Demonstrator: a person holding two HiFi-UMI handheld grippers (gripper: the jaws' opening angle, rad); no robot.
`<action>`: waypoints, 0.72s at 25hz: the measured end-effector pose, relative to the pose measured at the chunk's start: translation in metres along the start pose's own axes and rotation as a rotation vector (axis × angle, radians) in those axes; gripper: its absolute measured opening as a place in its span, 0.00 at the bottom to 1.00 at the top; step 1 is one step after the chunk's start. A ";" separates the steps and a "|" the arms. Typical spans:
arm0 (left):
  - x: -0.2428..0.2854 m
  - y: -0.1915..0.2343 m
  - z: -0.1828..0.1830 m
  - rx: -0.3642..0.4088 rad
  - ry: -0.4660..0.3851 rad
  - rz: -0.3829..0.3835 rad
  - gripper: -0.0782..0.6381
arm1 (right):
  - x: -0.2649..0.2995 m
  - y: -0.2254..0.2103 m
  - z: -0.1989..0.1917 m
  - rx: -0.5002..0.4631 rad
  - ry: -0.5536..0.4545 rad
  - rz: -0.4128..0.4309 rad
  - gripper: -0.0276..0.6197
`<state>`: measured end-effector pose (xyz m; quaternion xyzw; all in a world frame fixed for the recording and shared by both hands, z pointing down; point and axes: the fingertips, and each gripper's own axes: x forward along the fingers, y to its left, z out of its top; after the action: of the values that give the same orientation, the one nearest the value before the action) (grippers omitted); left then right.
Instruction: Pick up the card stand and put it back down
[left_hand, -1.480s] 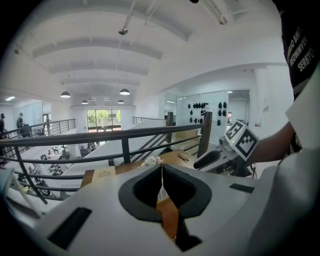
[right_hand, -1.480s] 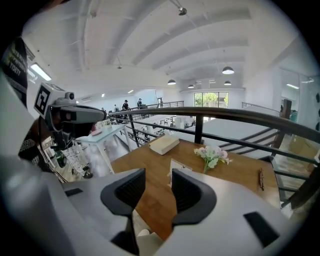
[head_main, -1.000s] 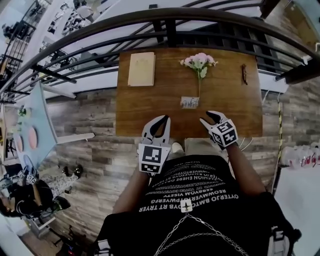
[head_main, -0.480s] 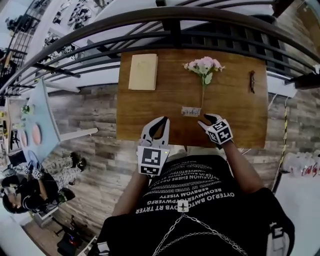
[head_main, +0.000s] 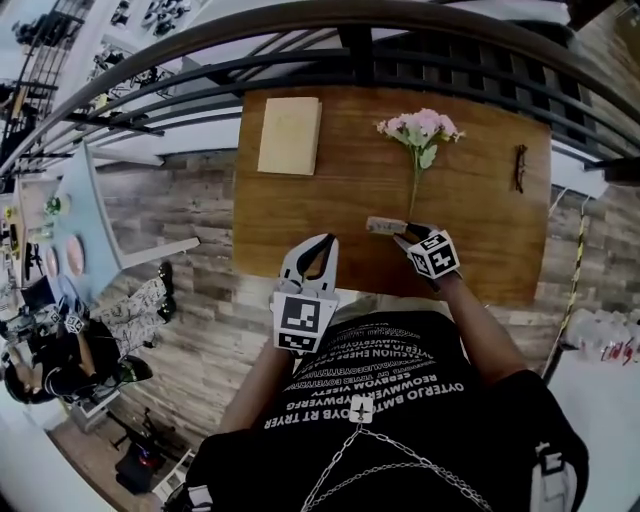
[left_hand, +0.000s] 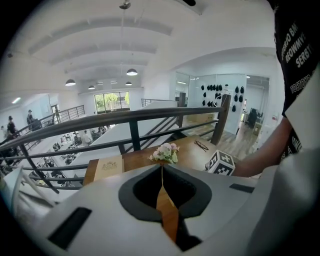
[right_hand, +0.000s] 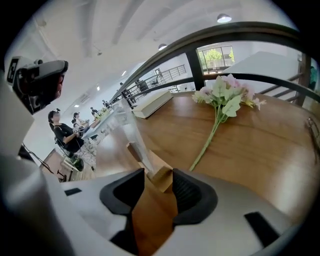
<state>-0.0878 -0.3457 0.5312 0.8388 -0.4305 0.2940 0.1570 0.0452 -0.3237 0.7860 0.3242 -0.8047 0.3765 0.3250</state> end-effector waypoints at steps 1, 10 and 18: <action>0.000 0.001 -0.002 0.000 0.003 0.002 0.15 | 0.003 0.000 0.000 0.007 -0.003 0.000 0.33; 0.005 -0.001 -0.013 -0.010 0.016 0.006 0.15 | 0.013 -0.011 0.002 -0.003 0.007 -0.017 0.26; -0.013 -0.001 -0.015 -0.005 -0.013 0.022 0.15 | 0.000 -0.004 0.003 0.083 -0.014 -0.004 0.25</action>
<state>-0.0983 -0.3292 0.5341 0.8355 -0.4415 0.2890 0.1532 0.0472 -0.3282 0.7864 0.3418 -0.7898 0.4067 0.3063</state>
